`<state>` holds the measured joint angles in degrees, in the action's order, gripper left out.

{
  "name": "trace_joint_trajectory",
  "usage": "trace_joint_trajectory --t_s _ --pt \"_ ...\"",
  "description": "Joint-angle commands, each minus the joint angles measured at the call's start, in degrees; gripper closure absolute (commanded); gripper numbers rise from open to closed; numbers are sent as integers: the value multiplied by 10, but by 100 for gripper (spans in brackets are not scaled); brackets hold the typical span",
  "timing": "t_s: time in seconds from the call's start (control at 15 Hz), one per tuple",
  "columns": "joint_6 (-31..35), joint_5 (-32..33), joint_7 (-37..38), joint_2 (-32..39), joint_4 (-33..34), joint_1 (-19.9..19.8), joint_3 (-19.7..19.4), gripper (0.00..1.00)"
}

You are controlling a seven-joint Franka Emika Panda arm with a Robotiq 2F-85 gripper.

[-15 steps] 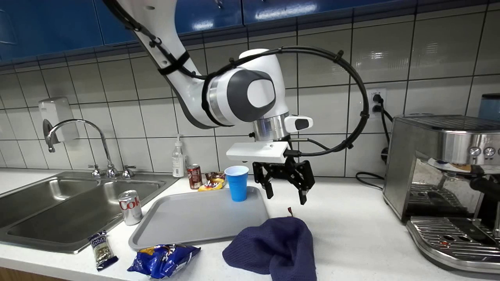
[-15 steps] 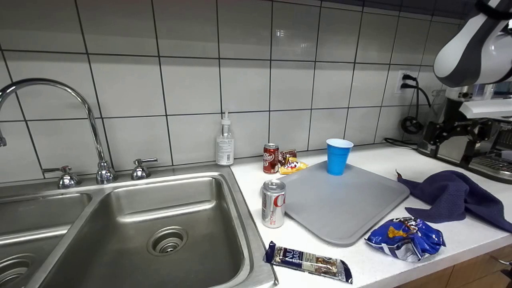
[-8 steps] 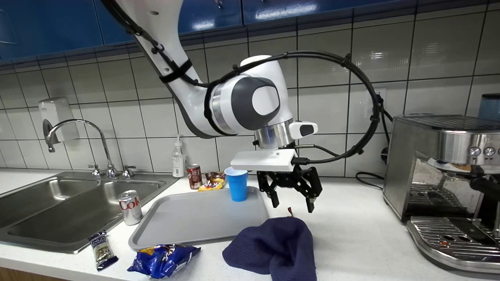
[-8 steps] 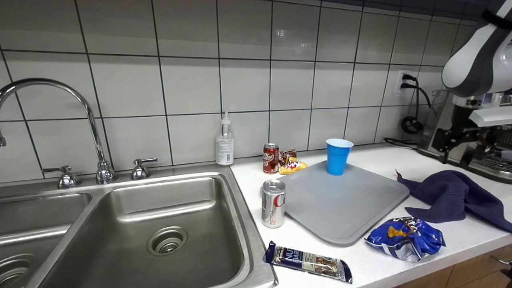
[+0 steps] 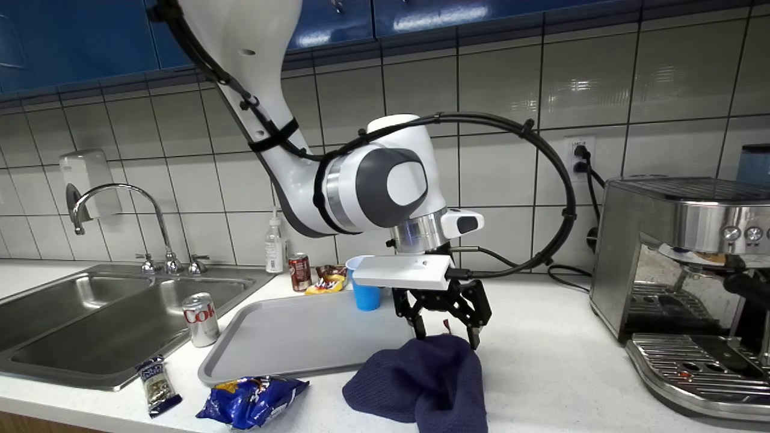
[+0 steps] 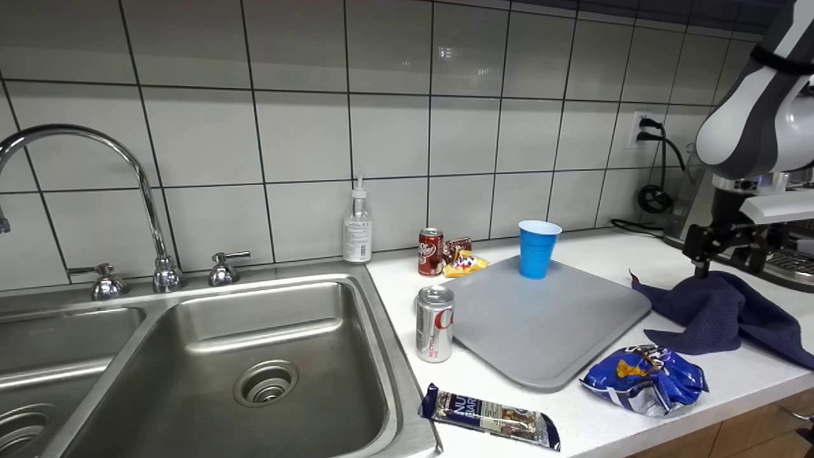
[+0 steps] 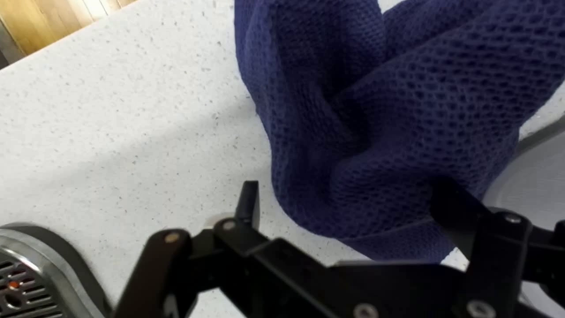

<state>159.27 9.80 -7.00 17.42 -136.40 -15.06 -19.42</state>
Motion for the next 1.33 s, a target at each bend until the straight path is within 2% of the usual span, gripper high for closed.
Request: trace_joint_trajectory --t_s 0.0,0.53,1.0,1.27 --pt "19 15 25 21 4 9 -4 0" --pt "38 20 38 56 10 29 -13 0" --pt "53 45 47 83 7 48 -44 0" --pt "53 42 44 83 7 51 -46 0"
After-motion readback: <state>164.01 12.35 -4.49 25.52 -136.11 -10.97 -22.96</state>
